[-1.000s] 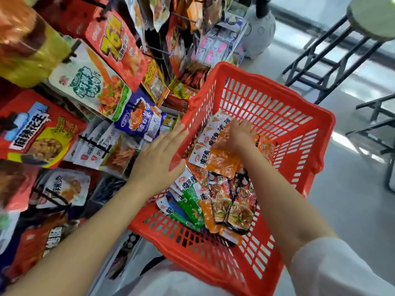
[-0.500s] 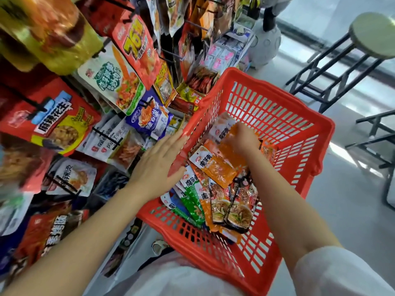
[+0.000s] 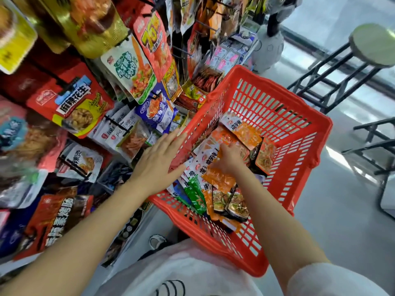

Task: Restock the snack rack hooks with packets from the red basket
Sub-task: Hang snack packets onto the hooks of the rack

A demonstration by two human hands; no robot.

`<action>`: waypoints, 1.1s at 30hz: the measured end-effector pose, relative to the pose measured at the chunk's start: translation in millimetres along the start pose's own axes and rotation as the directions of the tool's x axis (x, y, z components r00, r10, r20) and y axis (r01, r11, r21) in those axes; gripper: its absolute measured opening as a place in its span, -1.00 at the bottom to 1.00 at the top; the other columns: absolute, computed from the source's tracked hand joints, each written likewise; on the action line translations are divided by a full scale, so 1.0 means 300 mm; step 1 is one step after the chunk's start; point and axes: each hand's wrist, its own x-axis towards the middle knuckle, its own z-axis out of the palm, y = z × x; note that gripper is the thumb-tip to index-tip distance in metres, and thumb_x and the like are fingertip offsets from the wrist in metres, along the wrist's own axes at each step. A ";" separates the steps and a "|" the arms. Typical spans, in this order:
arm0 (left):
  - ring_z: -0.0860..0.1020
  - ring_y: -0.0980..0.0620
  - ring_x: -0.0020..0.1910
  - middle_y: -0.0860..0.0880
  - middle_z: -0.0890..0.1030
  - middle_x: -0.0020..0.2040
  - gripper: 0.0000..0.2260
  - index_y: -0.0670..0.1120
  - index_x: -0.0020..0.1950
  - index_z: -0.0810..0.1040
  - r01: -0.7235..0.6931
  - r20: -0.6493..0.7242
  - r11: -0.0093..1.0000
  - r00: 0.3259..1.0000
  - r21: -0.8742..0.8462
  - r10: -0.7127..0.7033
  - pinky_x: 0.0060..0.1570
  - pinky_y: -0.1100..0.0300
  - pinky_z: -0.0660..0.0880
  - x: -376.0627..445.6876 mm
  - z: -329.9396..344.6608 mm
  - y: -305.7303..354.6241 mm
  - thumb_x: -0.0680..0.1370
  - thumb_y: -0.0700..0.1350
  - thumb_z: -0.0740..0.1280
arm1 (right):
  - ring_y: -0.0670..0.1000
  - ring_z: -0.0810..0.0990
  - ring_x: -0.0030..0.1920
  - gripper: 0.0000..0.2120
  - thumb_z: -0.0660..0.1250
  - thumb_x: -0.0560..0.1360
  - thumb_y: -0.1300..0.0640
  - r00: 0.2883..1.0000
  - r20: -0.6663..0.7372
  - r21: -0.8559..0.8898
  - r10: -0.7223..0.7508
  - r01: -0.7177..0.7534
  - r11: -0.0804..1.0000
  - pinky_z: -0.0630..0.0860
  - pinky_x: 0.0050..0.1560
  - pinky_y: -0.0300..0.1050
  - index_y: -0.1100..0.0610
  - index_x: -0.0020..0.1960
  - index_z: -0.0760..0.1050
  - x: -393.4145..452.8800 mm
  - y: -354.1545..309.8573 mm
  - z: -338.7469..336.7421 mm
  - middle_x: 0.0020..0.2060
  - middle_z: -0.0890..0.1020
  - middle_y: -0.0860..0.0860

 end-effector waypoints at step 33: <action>-0.04 0.03 0.64 0.18 -0.08 0.65 -0.35 0.30 0.61 -0.17 0.021 -0.037 0.989 0.999 -0.149 -0.027 0.56 -0.19 0.08 -0.143 0.052 -0.065 0.64 0.23 0.14 | 0.18 0.59 0.12 -0.36 0.52 0.45 -0.07 0.971 0.024 0.630 0.239 -0.201 0.750 0.55 -0.01 0.04 0.23 0.38 0.41 -0.168 -0.066 0.226 0.18 0.58 0.16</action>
